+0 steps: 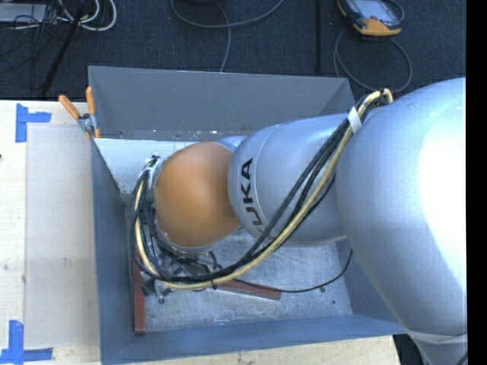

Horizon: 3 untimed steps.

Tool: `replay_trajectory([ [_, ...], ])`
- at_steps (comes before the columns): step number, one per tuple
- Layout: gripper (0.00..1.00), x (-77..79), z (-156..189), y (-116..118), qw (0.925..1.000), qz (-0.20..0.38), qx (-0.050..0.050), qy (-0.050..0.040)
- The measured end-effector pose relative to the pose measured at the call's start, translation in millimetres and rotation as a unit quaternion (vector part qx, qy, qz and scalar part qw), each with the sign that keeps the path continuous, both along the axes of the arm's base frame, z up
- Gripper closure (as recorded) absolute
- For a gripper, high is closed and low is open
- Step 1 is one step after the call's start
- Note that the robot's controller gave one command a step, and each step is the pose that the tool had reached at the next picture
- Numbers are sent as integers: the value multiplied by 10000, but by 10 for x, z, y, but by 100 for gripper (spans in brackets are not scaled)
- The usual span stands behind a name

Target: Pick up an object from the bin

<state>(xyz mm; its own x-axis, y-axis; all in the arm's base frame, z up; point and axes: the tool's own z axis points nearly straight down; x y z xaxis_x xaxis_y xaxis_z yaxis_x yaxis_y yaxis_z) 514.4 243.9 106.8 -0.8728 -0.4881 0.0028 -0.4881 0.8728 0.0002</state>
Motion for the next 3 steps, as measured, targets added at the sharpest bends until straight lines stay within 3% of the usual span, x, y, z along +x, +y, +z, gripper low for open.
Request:
replay_trajectory([
  [1, 0, -1, -206, -712, 10000, 20, 7, -3],
  [2, 100, 53, -327, 25, 9617, 2741, -12, -24],
  [3, 100, 54, -328, 15, 9624, 2716, 0, -30],
])
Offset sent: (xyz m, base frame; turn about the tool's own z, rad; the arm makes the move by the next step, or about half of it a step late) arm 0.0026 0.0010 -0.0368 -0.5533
